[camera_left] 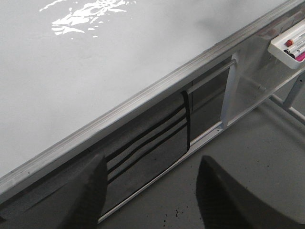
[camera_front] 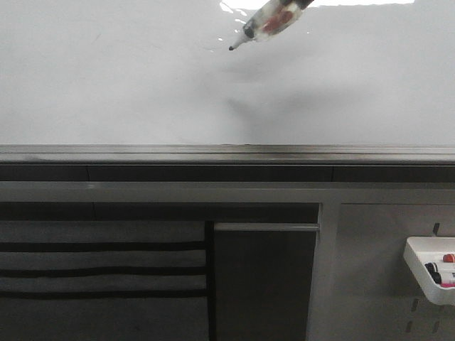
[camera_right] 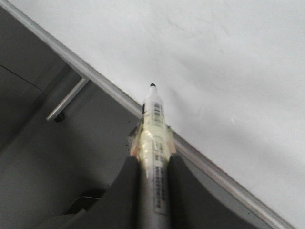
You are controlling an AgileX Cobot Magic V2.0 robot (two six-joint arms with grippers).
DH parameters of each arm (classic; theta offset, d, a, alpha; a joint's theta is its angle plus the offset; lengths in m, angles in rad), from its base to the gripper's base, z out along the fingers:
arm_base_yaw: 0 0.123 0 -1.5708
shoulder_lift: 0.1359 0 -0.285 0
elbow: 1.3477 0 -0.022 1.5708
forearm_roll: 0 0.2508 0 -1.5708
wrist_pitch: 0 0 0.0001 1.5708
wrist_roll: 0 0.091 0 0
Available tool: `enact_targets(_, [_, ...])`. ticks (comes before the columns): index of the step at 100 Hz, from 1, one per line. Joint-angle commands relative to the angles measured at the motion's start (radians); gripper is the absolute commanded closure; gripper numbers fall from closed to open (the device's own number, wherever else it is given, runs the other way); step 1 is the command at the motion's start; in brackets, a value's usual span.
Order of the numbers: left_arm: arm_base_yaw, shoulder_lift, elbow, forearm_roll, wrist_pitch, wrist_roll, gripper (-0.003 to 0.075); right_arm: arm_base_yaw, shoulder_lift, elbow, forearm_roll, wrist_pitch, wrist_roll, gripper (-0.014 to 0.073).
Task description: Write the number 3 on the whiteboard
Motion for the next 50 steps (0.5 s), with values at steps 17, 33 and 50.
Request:
enact_targets(17, [0.002, -0.002, -0.027, -0.026, -0.068, -0.012, 0.0334, 0.001, 0.048, -0.056, -0.009, -0.125, -0.014, 0.0631])
enact_targets(33, [0.002, -0.002, -0.027, -0.026, -0.068, -0.012, 0.0334, -0.011, 0.060, -0.056, -0.042, -0.161, -0.014, 0.0632])
enact_targets(50, [0.002, -0.002, -0.027, -0.026, -0.068, -0.012, 0.0334, -0.070, 0.058, -0.056, -0.048, -0.146, 0.010, 0.0632])
